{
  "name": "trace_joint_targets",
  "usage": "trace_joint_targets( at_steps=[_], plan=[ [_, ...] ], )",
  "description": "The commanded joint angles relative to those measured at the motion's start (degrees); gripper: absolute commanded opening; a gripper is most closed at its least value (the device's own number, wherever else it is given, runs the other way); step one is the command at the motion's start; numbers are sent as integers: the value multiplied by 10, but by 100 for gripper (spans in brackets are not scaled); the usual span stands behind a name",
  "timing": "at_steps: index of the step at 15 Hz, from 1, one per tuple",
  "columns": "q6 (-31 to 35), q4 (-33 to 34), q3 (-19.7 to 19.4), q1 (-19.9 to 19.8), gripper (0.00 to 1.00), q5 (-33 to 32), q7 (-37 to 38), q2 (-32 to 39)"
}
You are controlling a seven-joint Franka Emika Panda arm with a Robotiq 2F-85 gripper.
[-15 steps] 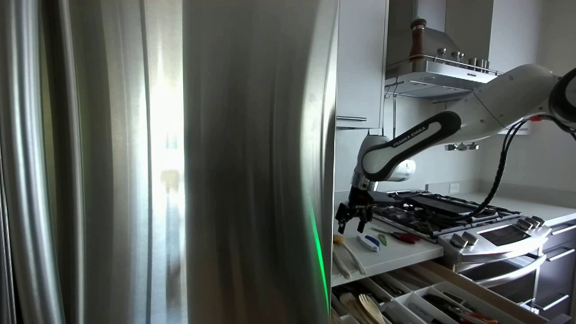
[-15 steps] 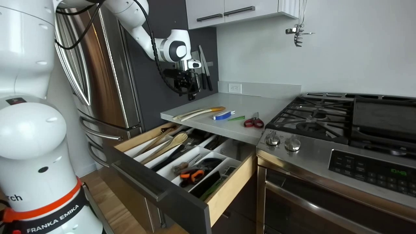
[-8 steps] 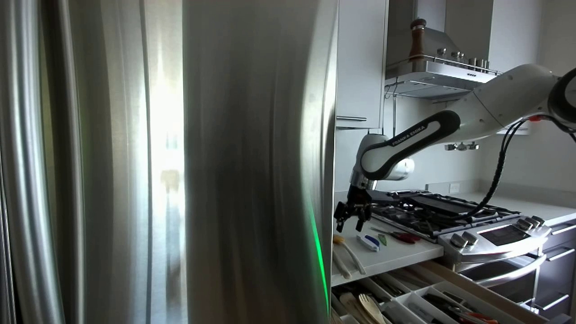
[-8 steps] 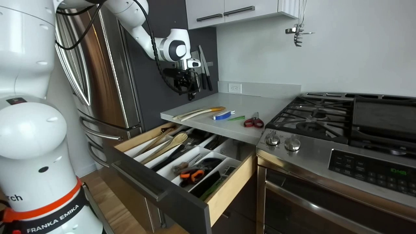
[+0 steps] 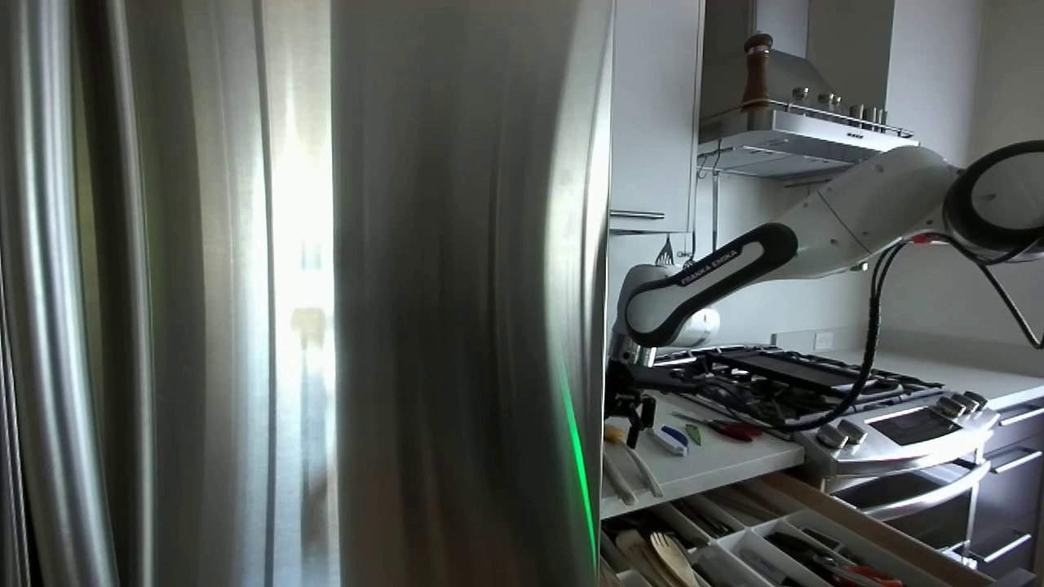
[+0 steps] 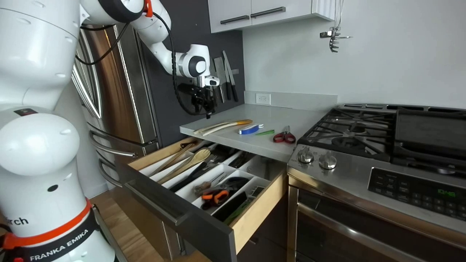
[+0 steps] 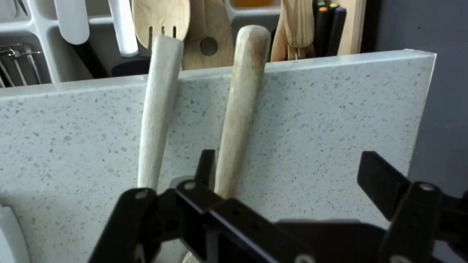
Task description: Put the wooden spoon in the drawer
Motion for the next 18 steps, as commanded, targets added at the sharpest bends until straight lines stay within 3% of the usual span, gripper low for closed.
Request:
trace_joint_targets(
  at_steps=[1,10,13,18],
  plan=[
    [-20,41,-19,16,100,12,50,34],
    [-52,104,-56,52,100,-8,145,101],
    [-72,120,-66,62,83,-15,165,114],
    [-99,138,-70,66,40,-19,179,124]
  ],
)
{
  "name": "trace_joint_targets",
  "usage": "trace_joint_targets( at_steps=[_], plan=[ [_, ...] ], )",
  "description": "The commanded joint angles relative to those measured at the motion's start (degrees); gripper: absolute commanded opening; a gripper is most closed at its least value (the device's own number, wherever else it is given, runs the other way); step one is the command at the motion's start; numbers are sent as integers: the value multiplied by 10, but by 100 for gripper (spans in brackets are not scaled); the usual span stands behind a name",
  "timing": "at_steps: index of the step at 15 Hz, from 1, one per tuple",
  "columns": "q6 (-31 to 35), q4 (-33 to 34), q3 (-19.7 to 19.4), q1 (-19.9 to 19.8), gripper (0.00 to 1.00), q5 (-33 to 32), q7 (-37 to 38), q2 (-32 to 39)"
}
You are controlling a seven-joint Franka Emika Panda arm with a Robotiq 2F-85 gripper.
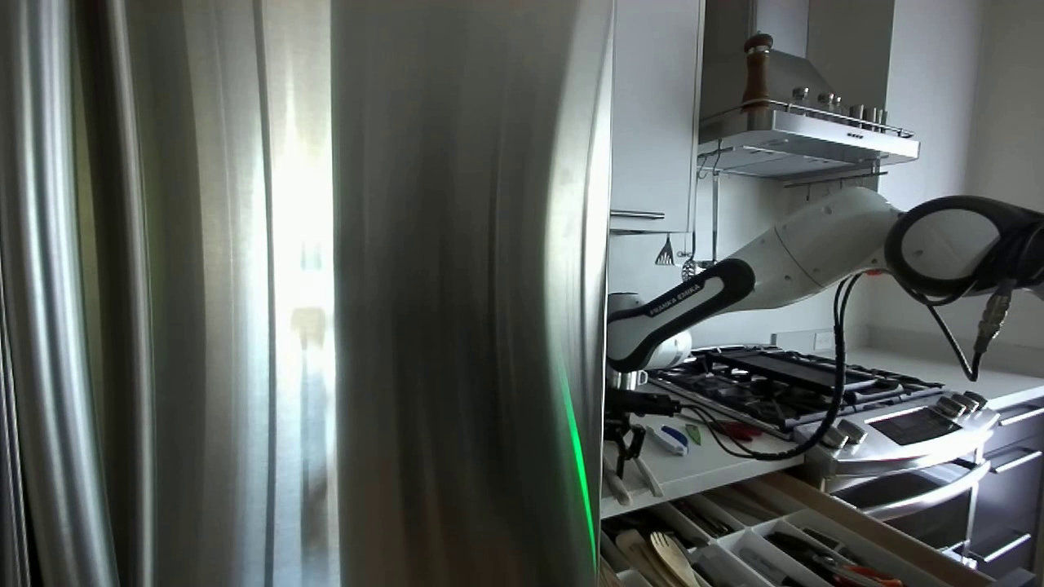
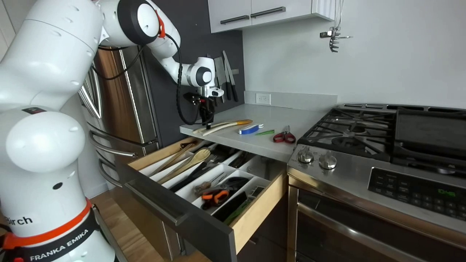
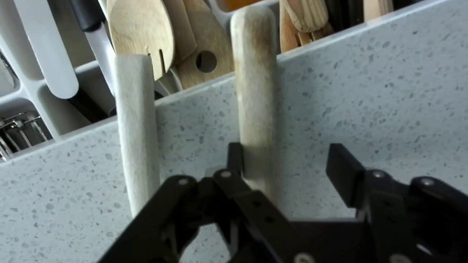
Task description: Put the wooden spoon in the drawer
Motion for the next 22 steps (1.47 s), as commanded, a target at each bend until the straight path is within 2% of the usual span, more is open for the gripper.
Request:
trace_joint_targets(
  at_steps=[1,5,6,12,19,22],
  plan=[
    [-33,27,-12,13,31,-15,23,14],
    [-50,27,-14,16,2,-26,26,8],
    [-54,26,-14,15,6,-27,23,6],
    [-47,-23,-2,11,6,-39,-22,-32],
    [0,-175,22,9,6,-71,-137,-133],
    [52,-261,34,2,6,-75,-173,-183]
  ],
)
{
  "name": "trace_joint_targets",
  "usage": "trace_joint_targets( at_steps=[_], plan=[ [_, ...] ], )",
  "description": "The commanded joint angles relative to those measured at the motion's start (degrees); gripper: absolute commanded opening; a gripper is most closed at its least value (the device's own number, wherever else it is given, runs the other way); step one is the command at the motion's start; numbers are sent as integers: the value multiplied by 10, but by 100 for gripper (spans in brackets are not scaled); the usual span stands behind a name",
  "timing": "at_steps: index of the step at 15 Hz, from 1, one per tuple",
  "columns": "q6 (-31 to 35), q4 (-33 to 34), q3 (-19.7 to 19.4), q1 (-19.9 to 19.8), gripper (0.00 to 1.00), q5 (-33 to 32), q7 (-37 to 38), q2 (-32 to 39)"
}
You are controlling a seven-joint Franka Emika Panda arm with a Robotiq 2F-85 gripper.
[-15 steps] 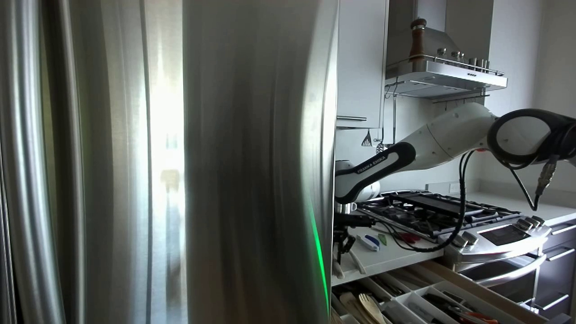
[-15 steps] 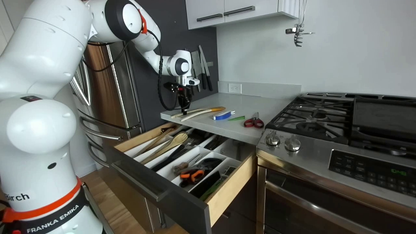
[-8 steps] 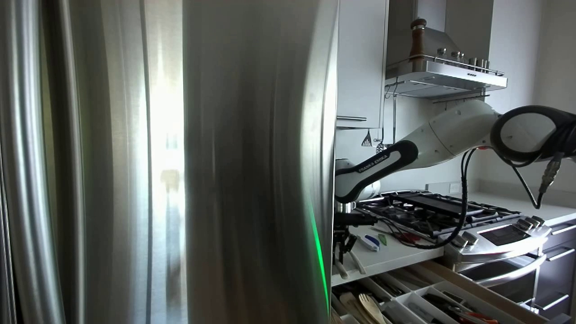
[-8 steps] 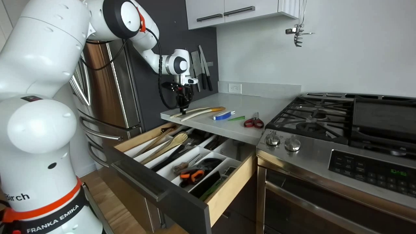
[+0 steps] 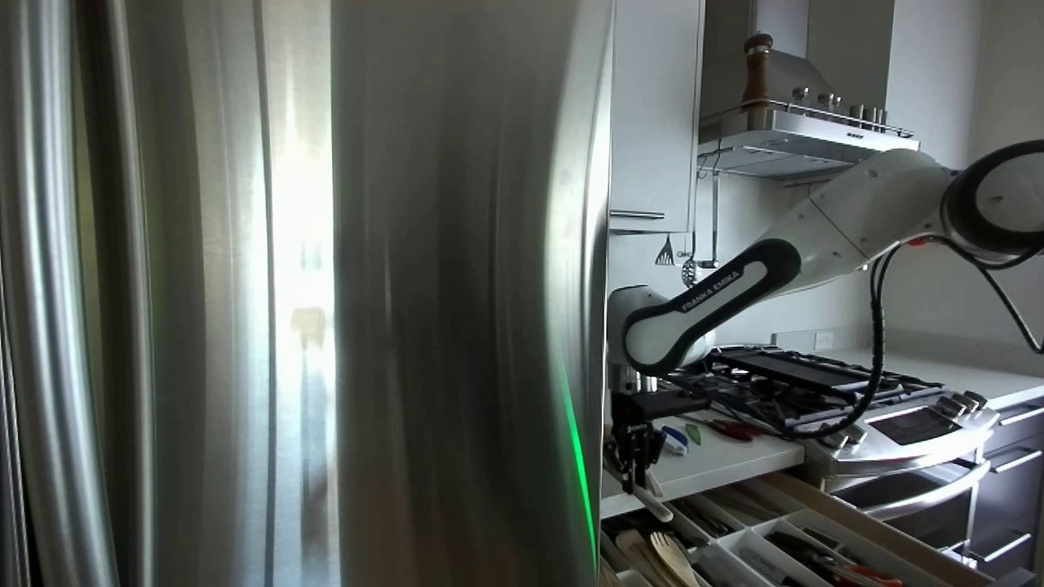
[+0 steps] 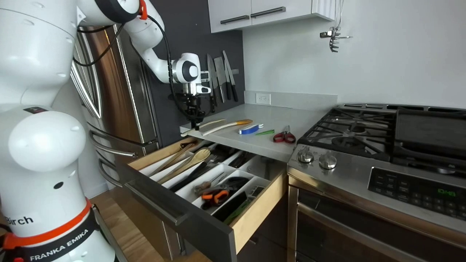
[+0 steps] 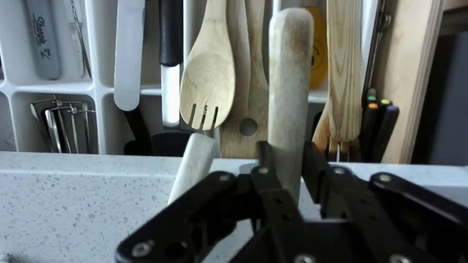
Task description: Put the wooden spoon in the drawer
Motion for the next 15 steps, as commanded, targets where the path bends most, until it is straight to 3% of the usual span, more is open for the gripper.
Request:
trace_joint_targets(
  at_steps=[1,8,11,15],
  plan=[
    [83,-140,19,-12,6,-2,-45,-82],
    [318,-330,61,-5,6,28,-56,-116],
    [413,-381,71,1,6,37,-45,-107],
    [486,-429,80,4,6,58,-43,-104]
  ],
)
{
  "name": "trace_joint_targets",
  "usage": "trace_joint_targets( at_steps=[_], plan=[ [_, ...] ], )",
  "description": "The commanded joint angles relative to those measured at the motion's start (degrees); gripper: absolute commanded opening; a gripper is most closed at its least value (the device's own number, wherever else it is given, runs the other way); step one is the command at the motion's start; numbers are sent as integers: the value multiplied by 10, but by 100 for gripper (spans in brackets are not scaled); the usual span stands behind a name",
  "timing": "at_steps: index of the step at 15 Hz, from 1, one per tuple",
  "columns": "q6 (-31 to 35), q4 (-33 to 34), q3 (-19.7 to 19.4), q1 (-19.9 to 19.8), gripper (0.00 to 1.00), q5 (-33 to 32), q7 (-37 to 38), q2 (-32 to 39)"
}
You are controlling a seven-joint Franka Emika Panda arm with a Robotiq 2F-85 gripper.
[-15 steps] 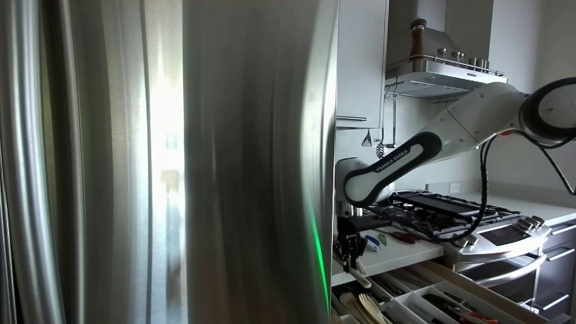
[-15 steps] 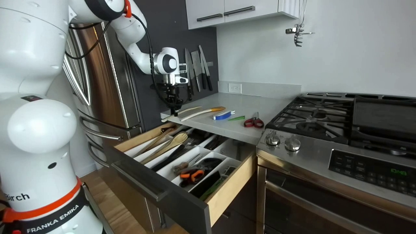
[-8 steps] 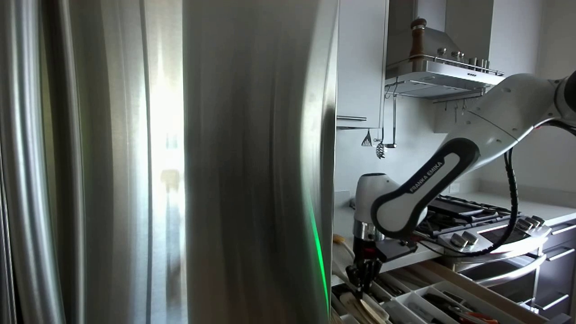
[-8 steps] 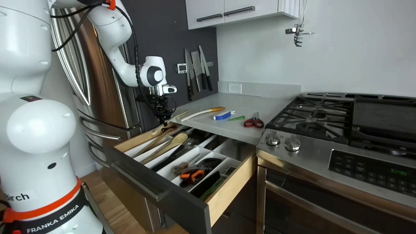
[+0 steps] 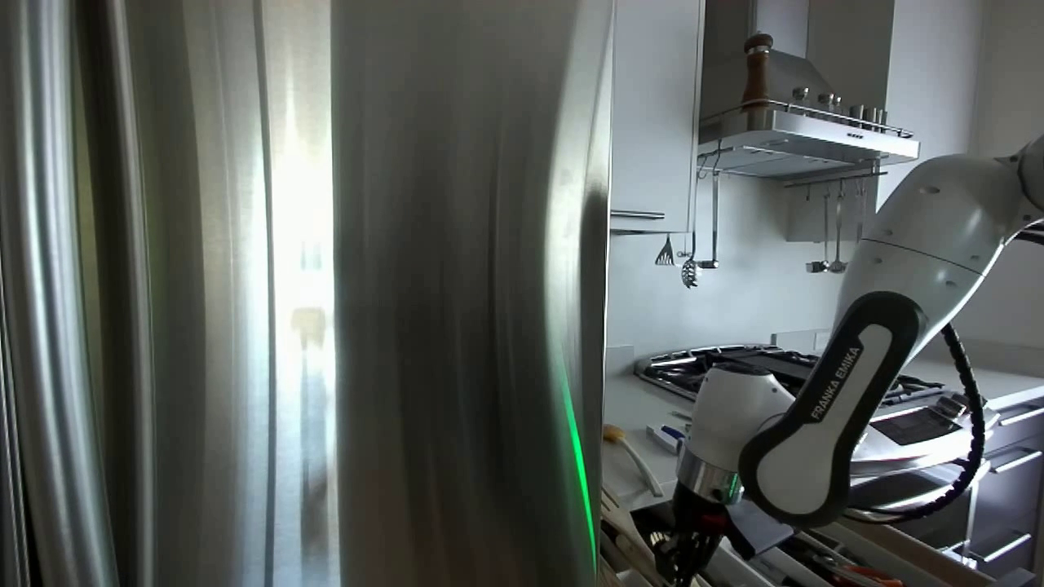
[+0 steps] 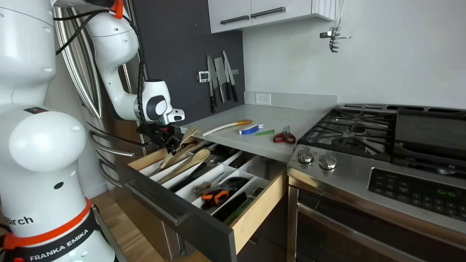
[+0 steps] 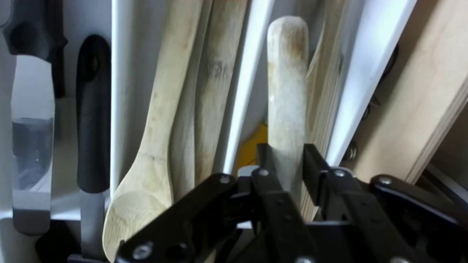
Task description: Put the wooden spoon in the drawer
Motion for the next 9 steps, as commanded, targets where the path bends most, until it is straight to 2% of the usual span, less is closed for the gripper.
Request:
trace_joint_targets(
  at_steps=[1,5,9],
  plan=[
    [49,-47,15,-1,6,33,0,-5],
    [32,-52,66,-26,6,82,-27,5],
    [9,-54,93,-42,6,119,-32,9]
  ],
)
